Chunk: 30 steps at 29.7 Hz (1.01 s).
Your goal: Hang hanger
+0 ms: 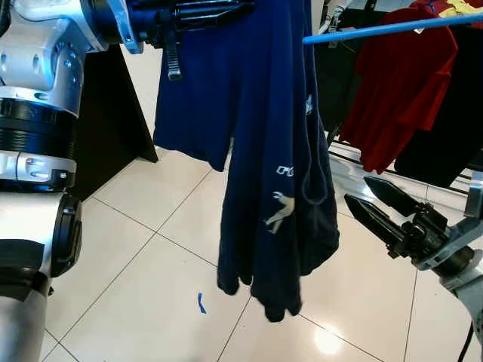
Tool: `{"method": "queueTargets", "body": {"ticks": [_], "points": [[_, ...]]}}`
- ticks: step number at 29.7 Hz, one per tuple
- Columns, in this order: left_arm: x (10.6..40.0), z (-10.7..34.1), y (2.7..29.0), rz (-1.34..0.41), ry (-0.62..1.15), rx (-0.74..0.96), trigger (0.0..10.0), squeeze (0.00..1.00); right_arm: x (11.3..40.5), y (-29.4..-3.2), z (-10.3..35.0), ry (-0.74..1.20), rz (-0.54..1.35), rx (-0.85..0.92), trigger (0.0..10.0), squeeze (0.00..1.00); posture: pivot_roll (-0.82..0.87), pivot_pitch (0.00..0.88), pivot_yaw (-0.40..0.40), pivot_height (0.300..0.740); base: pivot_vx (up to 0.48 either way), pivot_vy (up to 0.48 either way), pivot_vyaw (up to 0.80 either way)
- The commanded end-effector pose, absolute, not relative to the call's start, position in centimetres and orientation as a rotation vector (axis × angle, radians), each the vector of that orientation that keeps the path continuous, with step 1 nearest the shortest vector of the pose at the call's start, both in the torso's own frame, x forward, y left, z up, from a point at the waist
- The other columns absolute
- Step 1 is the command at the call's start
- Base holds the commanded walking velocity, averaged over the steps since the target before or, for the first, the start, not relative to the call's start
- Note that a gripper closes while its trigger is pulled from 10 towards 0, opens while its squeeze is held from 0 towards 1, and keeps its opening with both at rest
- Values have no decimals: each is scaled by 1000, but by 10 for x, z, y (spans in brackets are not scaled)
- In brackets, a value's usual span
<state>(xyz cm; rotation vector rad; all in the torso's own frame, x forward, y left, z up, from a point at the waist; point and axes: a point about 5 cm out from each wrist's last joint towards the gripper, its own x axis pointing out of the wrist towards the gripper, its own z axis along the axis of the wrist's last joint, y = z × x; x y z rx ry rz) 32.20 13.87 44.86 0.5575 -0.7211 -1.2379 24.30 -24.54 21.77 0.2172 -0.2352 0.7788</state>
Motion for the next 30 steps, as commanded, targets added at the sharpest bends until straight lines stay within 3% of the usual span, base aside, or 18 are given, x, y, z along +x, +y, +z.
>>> {"method": "queueTargets", "body": {"ticks": [1, 4, 7, 16, 22, 30], "points": [[312, 462, 139, -1248, -791, 557, 10000, 0, 242, -237, 221, -246, 824, 218, 10000, 0, 3, 115, 75, 740, 0, 0, 0], [310, 462, 135, -1268, -791, 545, 10000, 0, 235, -215, 229, -252, 981, 229, 10000, 0, 3, 118, 72, 740, 0, 0, 0], [310, 462, 133, -1276, -787, 542, 10000, 0, 232, -210, 233, -260, 1026, 233, 10000, 0, 4, 118, 72, 740, 0, 0, 0], [310, 461, 131, -1288, -781, 533, 10000, 0, 228, -209, 232, -237, 1050, 213, 10000, 0, 1, 122, 73, 740, 0, 0, 0], [310, 460, 128, -1298, -782, 521, 10000, 0, 243, -205, 222, -178, 962, 107, 10000, 0, 3, 123, 77, 740, 0, 0, 0], [308, 462, 123, -1313, -792, 509, 10000, 0, 252, -193, 221, -167, 997, 93, 10000, 0, 6, 122, 80, 740, 0, 0, 0]]}}
